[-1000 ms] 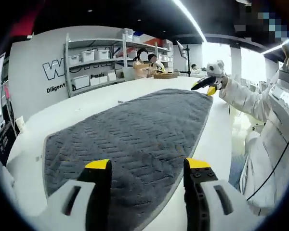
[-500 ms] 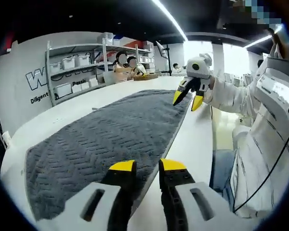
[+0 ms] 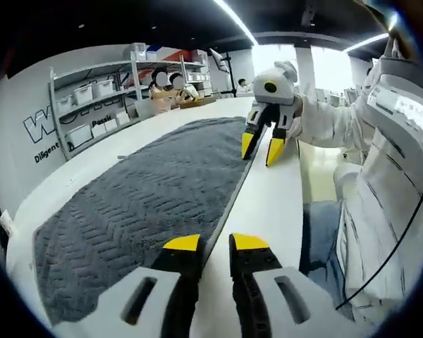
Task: Open the folded towel by lifting each exposed corner and separating the folded layers until the towel lies flat within the target outline without major curled edges
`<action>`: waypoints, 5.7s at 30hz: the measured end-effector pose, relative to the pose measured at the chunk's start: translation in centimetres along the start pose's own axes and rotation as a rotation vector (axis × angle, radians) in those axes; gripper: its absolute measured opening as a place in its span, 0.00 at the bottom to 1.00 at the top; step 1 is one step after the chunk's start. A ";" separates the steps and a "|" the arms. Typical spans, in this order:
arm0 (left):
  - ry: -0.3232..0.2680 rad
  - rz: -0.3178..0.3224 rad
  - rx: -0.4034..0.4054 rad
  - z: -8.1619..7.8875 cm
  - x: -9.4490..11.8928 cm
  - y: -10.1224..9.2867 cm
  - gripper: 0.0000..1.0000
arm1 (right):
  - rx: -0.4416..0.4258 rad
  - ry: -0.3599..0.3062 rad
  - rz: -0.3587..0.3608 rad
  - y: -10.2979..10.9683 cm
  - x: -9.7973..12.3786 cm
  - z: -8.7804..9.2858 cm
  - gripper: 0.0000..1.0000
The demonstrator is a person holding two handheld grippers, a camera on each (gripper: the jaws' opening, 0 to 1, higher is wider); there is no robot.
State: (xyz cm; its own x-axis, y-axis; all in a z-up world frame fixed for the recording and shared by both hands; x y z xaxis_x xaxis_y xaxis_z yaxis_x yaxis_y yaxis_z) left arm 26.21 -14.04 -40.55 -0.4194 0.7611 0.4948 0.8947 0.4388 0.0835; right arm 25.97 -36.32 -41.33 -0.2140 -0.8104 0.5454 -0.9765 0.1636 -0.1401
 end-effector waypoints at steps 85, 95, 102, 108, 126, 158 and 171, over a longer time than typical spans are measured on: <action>-0.022 0.085 0.178 -1.7 -0.5 2.2 0.00 | -0.015 0.078 0.049 -0.8 0.4 0.3 0.00; -0.029 0.101 0.181 -1.8 -0.7 1.7 0.00 | 0.021 0.136 0.062 -0.8 0.4 0.0 0.00; -0.001 0.068 0.112 -1.1 -0.8 1.7 0.00 | -0.081 0.110 0.054 -1.3 0.6 0.2 0.00; -0.005 0.061 0.095 -0.8 -0.3 2.0 0.01 | -0.278 0.044 0.036 -1.5 0.7 0.4 0.00; 0.068 0.035 0.026 -0.1 -1.1 1.7 0.11 | -0.678 -0.089 -0.030 -2.1 0.8 1.3 0.00; 0.152 0.086 0.032 -0.3 -1.2 1.4 0.03 | -0.657 -0.064 -0.052 -1.5 0.8 1.1 0.00; 0.189 0.119 0.009 -0.2 -0.7 0.7 0.03 | -0.591 -0.023 -0.087 -0.5 1.0 0.9 0.00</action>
State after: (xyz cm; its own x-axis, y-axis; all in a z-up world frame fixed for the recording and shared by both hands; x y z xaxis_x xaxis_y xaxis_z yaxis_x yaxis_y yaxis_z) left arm 27.14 -14.40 -40.66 -0.2743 0.7048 0.6542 0.9343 0.3563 0.0080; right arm 26.30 -37.73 -41.43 -0.1387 -0.8457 0.5153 -0.8396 0.3764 0.3917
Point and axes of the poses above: the point that each gripper's makers call its tool centre point, and the gripper's own axes: x roughly backward along the fingers, y roughly to its left, z roughly out of its underside, the point moved 5 cm from there along x, roughly backward along the fingers, and after that the axes turned 4 degrees about x, right-handed, at the moved point
